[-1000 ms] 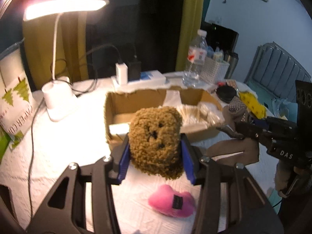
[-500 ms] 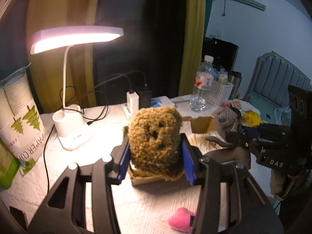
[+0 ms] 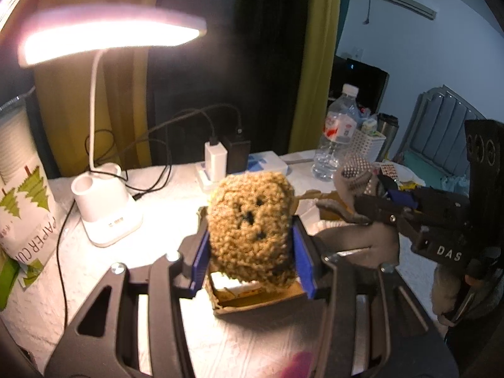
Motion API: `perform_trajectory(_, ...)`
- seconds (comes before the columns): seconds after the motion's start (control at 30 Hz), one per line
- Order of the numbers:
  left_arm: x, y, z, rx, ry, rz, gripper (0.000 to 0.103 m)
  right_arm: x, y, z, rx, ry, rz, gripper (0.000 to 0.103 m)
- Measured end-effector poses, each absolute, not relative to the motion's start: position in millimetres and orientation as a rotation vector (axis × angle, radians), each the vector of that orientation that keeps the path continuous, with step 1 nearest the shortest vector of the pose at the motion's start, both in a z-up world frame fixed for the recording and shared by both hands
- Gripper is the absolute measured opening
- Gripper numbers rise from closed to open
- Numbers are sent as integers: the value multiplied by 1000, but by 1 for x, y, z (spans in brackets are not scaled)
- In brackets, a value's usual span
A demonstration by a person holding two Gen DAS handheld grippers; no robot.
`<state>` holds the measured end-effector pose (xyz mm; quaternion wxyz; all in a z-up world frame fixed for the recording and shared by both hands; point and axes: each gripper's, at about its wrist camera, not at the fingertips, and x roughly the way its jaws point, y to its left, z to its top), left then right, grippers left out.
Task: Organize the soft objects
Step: 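Carry the brown plush with the left tool and the glove with the right tool over the box, then lower the plush and glove into the box and open both tools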
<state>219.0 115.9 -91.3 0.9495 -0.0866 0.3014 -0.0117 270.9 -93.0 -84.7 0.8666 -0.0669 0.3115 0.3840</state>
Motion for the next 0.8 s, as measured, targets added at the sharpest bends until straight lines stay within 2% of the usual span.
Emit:
perform_trajectory(0.5,270,119,-139,-219,727,-26,49,306,-71,-130,-127,766,827,26)
perform_trajectory(0.7,276,119,-142,-233,739,-29,54,308,-60,-141,-139,800,850,26)
perform_trajectory(0.8,274,120,-141,-238,736,-24,66,309,-55,-144,-144,815,858,26)
